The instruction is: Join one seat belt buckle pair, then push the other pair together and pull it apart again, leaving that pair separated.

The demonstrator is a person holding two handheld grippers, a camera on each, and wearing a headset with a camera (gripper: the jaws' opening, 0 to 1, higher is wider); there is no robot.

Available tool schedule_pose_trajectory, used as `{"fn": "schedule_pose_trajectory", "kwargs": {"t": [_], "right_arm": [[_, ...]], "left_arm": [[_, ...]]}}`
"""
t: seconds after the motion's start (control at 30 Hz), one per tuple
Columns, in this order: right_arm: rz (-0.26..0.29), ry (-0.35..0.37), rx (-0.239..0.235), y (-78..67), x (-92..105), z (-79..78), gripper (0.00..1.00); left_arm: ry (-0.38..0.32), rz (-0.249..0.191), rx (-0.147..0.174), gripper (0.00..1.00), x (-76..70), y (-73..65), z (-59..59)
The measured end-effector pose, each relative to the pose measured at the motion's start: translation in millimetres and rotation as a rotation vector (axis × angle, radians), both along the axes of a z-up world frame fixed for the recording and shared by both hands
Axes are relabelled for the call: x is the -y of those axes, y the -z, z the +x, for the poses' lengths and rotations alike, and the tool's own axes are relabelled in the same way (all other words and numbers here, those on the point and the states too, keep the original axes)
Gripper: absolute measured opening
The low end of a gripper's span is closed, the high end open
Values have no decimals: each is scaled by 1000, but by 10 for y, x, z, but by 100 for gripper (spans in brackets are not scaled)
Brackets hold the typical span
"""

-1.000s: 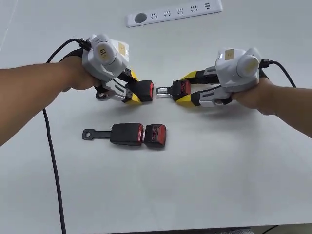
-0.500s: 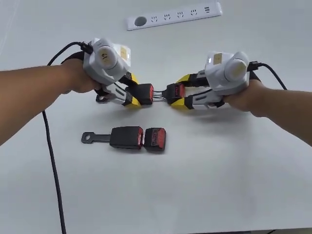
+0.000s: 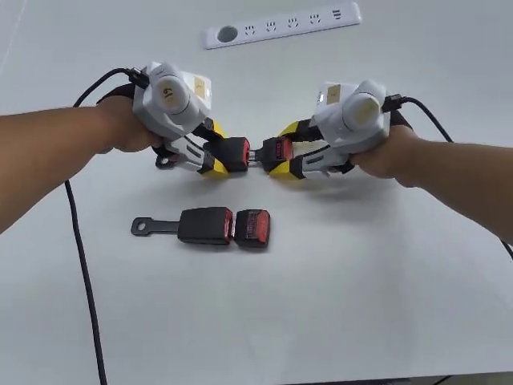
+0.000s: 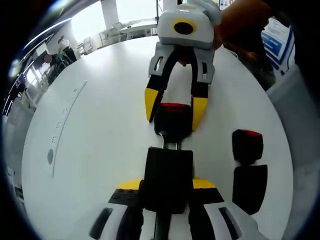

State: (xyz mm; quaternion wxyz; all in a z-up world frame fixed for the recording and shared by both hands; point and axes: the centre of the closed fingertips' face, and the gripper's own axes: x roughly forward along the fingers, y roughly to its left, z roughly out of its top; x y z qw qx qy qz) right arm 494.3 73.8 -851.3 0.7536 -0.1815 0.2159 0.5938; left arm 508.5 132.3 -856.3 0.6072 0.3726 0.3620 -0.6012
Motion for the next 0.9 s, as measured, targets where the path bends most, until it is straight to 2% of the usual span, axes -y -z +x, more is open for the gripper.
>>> {"fn": "schedule_pose_trajectory", "kwargs": {"t": [0.07,0.23,0.4,0.5,0.6,0.77,0.9], "right_arm": [[-13,-9,-3,31,4,28,35],[-26,-15,-16,6,-13,12,35],[-8,12,-35,13,-79,-10,34],[-23,28,-26,32,-160,7,34],[-20,36,-39,11,-140,14,34],[-56,24,-46,2,-174,22,34],[-61,40,-44,4,-188,25,34]], "left_arm": [[17,11,2,35,5,2,-1],[51,39,4,34,14,5,-9],[52,40,3,34,12,5,-17],[50,51,1,34,14,6,-21],[57,57,2,34,10,7,-29],[65,81,4,34,17,13,-37],[66,80,4,34,6,15,-40]]}}
